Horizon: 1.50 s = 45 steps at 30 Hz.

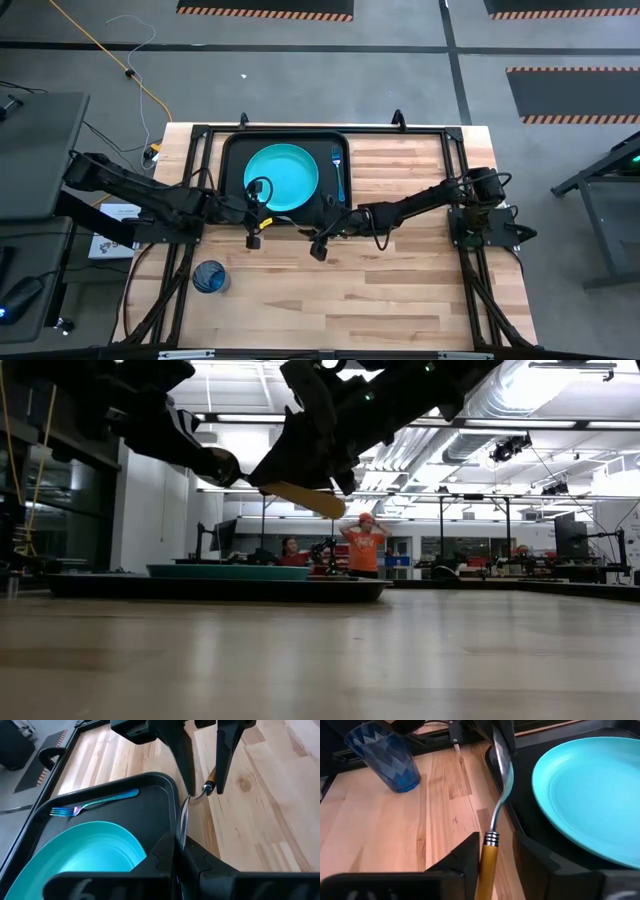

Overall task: Pick and place plate/cup/fork/spoon on tray
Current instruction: Put the orange spoon on the black serving tray beside the blue fork

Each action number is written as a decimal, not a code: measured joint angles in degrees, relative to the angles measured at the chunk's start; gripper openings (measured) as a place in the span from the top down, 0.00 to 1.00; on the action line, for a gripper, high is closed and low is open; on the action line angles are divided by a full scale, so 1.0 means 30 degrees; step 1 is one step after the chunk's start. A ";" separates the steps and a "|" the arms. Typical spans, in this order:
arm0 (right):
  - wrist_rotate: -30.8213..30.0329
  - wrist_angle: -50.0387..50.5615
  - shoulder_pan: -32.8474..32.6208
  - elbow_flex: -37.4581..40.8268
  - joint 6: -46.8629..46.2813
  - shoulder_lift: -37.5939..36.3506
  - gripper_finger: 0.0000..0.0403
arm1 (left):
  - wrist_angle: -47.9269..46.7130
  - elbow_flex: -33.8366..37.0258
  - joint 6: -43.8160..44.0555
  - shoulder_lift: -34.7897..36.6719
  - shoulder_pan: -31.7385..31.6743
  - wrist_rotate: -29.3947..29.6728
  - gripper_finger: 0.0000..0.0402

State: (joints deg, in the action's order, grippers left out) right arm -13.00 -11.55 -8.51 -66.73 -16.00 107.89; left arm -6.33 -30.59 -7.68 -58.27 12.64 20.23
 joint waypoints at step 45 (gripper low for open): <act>-0.4774 0.7667 0.0007 0.0088 -0.0827 -0.2403 0.99 | -0.0996 0.3725 0.1829 1.5717 0.1471 -0.0523 0.64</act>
State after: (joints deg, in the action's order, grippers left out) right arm -27.32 11.45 -8.49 -66.46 -18.48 100.68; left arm -9.32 -19.42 -2.20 -11.12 17.06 18.66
